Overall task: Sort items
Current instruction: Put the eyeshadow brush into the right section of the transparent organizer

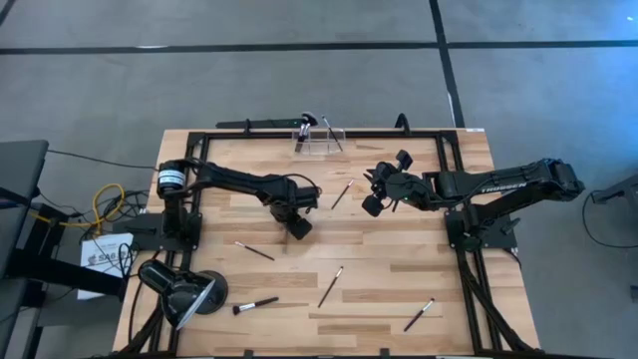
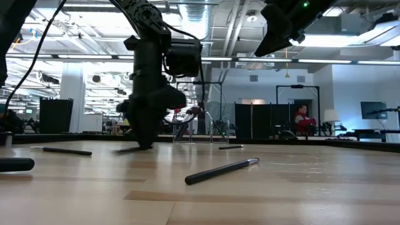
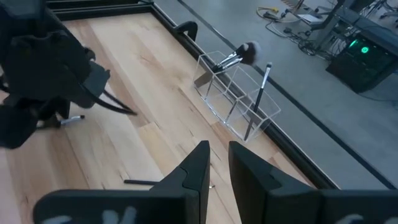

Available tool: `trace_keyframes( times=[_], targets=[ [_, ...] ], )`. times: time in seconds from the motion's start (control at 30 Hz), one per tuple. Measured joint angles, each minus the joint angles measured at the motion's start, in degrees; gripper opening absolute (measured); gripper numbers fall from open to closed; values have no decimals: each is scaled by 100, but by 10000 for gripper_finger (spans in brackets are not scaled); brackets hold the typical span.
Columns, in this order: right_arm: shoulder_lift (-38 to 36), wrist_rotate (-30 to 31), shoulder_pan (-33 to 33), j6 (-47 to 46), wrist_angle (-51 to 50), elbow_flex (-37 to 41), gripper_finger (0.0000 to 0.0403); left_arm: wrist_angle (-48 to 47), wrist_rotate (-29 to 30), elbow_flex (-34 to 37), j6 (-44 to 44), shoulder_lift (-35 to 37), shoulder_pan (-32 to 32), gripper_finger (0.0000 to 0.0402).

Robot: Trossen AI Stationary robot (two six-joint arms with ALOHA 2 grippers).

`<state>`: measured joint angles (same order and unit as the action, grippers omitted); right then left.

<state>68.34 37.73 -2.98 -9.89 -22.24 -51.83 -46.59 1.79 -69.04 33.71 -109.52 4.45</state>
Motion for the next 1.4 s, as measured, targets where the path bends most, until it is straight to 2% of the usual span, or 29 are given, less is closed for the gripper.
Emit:
trace_keyframes(
  times=[0.13,0.23,0.67,0.9,1.4],
  targets=[
    [0,-11,0,-8,0,-1,52,-678,316,-8,-374,3,-6,37],
    [0,-13,0,-9,0,-2,52,-841,451,-8,-549,3,-4,11],
    [0,-25,0,-13,-2,-1,52,-887,465,-11,-777,7,13,7],
    [0,-26,0,-13,-4,-2,52,-899,424,-11,-1000,12,13,25],
    [0,-30,-63,-18,-78,0,52,-1075,398,97,-1551,459,7,118]
  ],
)
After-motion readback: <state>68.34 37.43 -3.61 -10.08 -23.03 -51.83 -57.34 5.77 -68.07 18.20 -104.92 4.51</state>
